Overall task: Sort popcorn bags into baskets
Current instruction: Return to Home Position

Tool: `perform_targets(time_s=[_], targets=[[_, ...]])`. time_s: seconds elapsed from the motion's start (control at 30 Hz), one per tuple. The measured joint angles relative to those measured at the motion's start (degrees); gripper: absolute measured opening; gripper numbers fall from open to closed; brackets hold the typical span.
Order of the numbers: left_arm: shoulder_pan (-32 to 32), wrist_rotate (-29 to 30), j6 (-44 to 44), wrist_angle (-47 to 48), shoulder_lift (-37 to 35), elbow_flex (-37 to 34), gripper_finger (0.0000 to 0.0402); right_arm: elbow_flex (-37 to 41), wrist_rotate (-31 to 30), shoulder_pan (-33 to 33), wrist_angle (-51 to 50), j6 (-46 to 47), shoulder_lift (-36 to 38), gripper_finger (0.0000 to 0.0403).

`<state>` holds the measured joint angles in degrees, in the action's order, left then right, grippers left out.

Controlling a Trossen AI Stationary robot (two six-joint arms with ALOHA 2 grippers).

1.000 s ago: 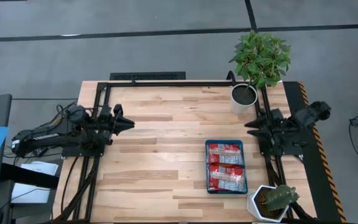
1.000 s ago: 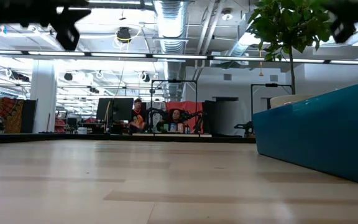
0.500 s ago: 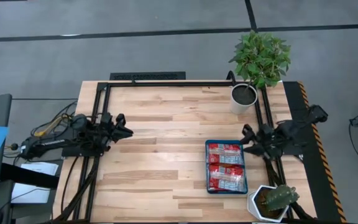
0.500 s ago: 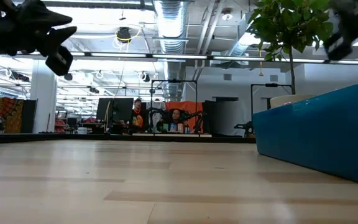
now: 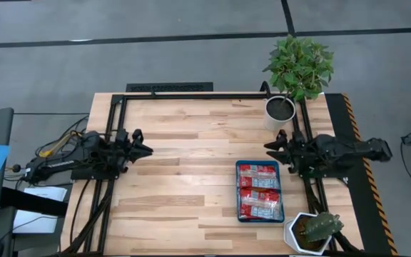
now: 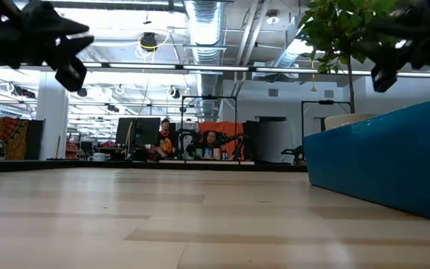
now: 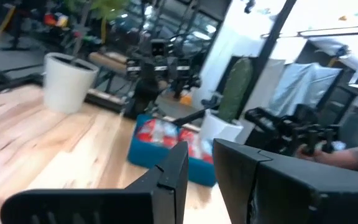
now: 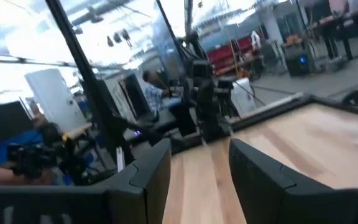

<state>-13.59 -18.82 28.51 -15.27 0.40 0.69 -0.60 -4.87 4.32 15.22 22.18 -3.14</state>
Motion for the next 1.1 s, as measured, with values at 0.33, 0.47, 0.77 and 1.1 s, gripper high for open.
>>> perform_targets(time_s=[0.33, 0.47, 0.77, 1.1], targets=[[-1.2, 1.47, -2.33, 3.21, -0.09, -0.02, 0.0064, 0.0, 16.81, -12.96, -5.44, 0.55, 0.2, 0.0182], [-1.2, 2.85, -3.82, 4.92, -0.07, -0.02, 0.0064, 0.0, 16.75, -15.72, -6.13, -0.08, 0.2, 0.0188], [-1.2, 7.62, 8.31, 11.96, -0.08, -0.02, 0.0064, -0.09, 14.96, -18.39, -12.5, 0.6, 0.2, 0.0189], [-1.2, 8.77, 8.21, 12.35, 0.31, -0.02, 0.0064, -0.09, 14.94, -18.34, -12.63, 2.2, 0.09, 0.0177]])
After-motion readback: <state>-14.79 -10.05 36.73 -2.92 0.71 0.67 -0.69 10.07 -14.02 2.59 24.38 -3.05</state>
